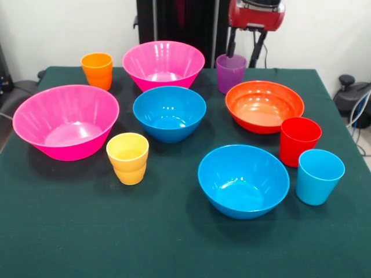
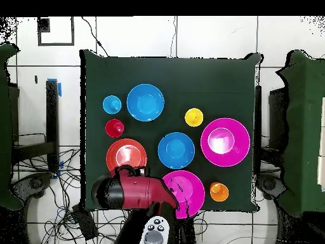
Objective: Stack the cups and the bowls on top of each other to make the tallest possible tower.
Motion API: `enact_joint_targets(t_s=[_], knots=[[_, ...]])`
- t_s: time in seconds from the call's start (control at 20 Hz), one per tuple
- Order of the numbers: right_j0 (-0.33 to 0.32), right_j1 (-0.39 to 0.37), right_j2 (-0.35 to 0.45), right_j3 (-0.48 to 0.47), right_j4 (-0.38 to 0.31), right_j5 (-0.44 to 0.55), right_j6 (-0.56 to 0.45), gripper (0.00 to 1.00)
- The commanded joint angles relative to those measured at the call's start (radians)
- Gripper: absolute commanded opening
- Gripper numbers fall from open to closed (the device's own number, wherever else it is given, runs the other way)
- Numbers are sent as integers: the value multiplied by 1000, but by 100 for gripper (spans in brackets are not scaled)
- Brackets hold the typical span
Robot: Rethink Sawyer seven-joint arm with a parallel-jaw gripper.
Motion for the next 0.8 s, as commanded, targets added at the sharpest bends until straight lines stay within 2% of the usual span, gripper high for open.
enact_joint_targets(t_s=[0.05, 0.25, 0.5, 0.7, 0.8], knots=[[62, 106, 17, -45, 46, -88, 245, 100], [112, 152, 5, -72, 60, -121, 278, 100], [176, 210, -25, -166, 78, -74, 300, 100], [185, 232, -29, -253, 80, 4, 297, 100], [159, 223, -24, -266, 66, 16, 281, 100]])
